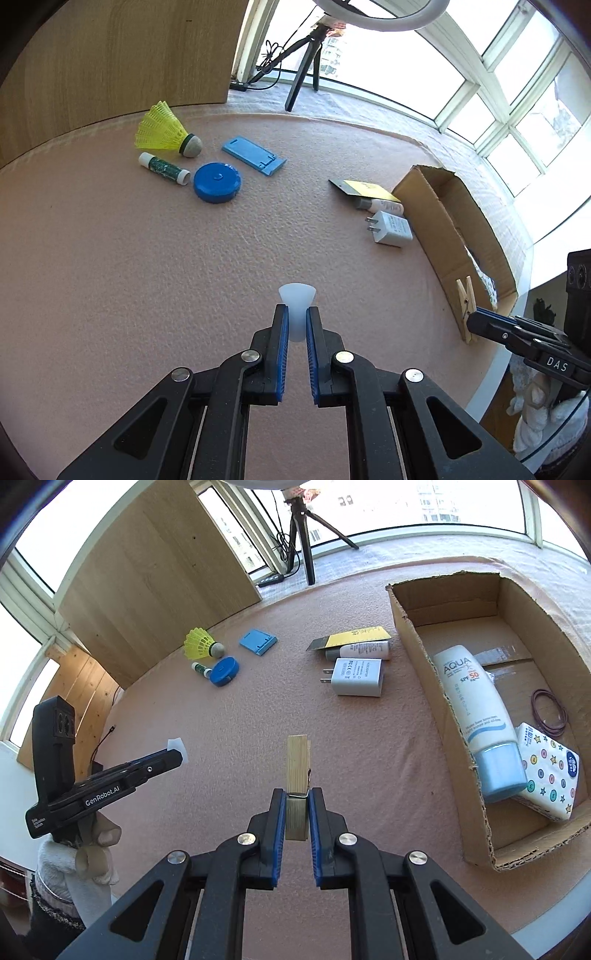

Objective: Organize objects
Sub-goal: 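Carry eraser and clothespin into the box and open both grippers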

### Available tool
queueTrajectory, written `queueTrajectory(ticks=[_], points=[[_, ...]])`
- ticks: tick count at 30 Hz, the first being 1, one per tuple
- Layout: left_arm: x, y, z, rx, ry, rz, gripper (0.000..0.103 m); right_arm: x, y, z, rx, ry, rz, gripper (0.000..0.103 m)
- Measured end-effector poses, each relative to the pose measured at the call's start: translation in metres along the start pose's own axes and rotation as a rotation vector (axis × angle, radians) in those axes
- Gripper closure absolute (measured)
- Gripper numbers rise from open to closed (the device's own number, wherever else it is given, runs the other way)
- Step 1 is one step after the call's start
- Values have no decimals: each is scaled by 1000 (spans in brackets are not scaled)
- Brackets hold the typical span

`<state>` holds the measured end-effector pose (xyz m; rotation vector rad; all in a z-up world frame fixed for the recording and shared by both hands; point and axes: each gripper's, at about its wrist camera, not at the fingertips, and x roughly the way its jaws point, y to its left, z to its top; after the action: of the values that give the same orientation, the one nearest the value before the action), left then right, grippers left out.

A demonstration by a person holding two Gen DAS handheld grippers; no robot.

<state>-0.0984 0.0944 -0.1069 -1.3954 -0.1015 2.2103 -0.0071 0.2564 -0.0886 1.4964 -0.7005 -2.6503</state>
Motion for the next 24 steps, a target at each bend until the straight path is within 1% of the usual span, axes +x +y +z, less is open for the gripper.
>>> queueTrajectory(ticks=[7, 13, 20, 24], points=[[14, -67, 27, 93, -12, -72, 93, -46, -37, 6, 17, -98, -78, 92], [32, -119, 42, 156, -4, -114, 93, -71, -76, 10, 57, -145, -126, 92], [51, -173, 60, 227, 1, -137, 93, -89, -110, 17, 77, -183, -177, 92], [64, -203, 73, 272, -5, -131, 93, -95, -124, 21, 72, -199, -201, 92]])
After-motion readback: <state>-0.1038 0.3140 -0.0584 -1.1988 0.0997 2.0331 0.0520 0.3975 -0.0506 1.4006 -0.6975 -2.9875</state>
